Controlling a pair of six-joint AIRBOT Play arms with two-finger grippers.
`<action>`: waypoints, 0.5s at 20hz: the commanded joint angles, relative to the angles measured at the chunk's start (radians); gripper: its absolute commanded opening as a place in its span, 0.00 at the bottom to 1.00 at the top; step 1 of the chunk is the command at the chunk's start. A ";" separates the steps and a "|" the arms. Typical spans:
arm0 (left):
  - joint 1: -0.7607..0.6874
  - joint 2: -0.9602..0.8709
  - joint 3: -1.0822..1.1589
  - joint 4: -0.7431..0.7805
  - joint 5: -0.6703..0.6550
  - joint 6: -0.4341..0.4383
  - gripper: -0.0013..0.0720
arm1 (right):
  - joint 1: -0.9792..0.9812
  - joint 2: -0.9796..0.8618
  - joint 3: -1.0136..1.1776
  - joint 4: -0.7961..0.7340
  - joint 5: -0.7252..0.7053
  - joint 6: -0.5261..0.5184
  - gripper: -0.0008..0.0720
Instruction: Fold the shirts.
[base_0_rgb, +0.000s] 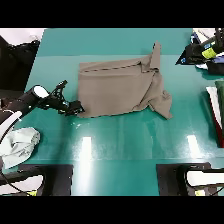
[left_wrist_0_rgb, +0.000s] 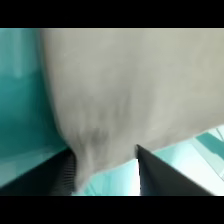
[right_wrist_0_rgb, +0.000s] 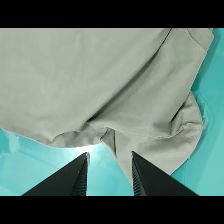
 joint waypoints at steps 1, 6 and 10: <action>-0.021 -0.019 0.000 -0.049 0.038 0.000 0.19 | 0.001 0.000 0.000 -0.010 0.010 0.000 0.43; -0.014 0.034 0.134 0.049 -0.059 0.003 0.05 | -0.095 0.025 -0.182 -0.027 0.016 -0.015 0.43; -0.014 0.126 0.216 0.106 -0.085 0.003 0.05 | -0.215 0.058 -0.511 -0.023 -0.140 -0.025 0.62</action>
